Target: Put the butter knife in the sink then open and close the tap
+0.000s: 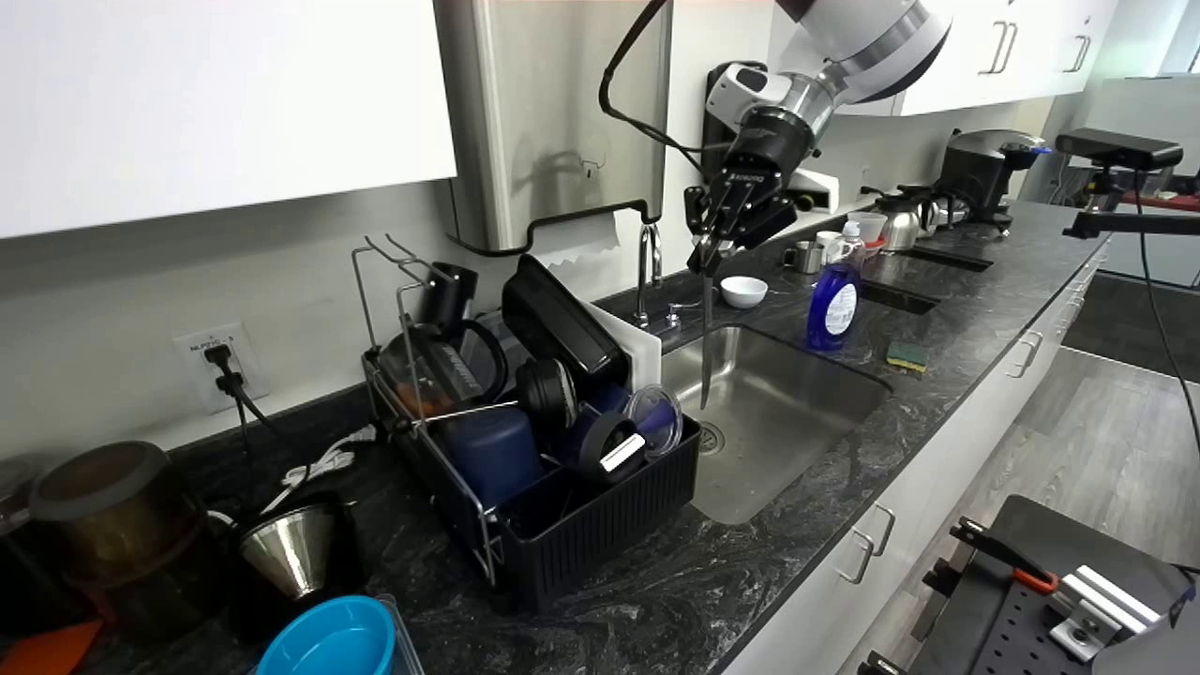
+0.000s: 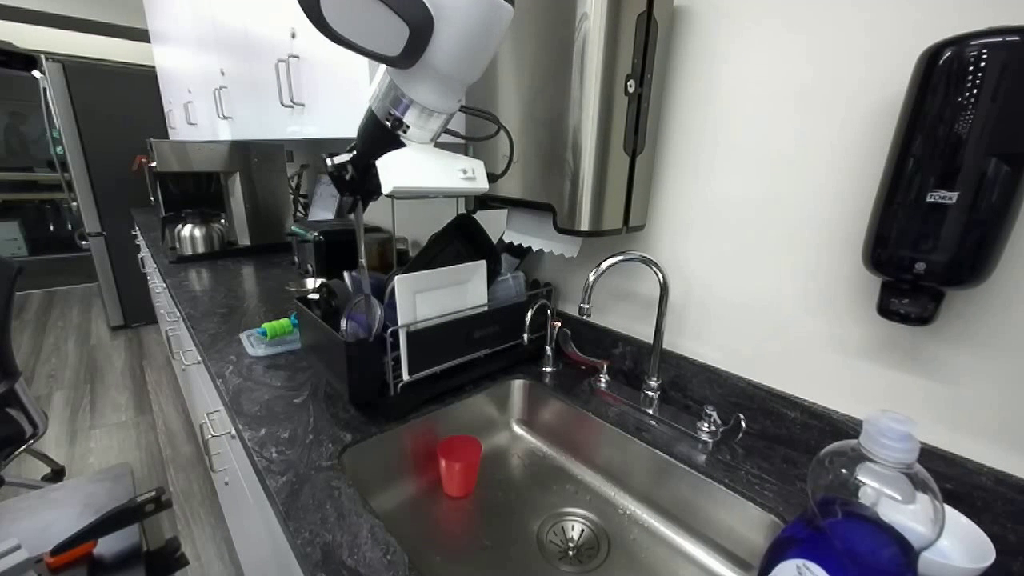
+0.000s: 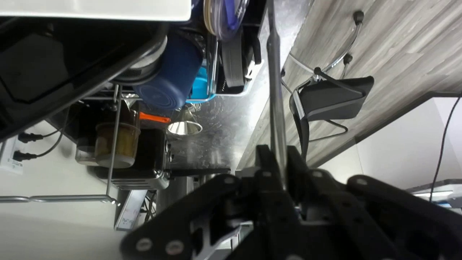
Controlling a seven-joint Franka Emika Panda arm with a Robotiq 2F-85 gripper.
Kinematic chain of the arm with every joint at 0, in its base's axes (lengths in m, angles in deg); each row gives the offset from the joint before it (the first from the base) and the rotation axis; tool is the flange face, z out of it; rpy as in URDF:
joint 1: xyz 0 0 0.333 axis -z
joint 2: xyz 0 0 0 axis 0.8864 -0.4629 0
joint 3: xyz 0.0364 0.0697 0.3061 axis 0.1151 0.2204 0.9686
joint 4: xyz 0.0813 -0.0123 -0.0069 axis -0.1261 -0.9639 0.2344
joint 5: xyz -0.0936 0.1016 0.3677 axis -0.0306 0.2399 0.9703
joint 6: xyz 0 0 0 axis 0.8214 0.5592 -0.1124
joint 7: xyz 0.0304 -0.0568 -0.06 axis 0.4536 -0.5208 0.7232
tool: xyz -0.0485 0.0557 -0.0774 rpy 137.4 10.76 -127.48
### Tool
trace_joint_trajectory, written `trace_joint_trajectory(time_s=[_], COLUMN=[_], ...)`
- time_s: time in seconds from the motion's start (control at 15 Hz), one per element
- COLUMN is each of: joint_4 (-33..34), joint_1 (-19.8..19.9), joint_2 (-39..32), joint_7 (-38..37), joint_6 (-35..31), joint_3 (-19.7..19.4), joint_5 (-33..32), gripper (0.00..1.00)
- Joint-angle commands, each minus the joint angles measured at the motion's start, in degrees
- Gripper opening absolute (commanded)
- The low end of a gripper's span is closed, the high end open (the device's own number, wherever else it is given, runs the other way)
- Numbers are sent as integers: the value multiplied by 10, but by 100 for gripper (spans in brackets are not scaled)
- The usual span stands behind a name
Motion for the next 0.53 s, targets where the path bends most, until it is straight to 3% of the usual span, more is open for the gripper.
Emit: trace_joint_trajectory(time_s=[0.0,0.47], joint_4=[-3,-4], joint_1=[0,0], joint_2=[8,-9], joint_7=[-39,-149], joint_6=[-53,-189], joint_3=[4,1], joint_5=[-41,-105], gripper=[3,3])
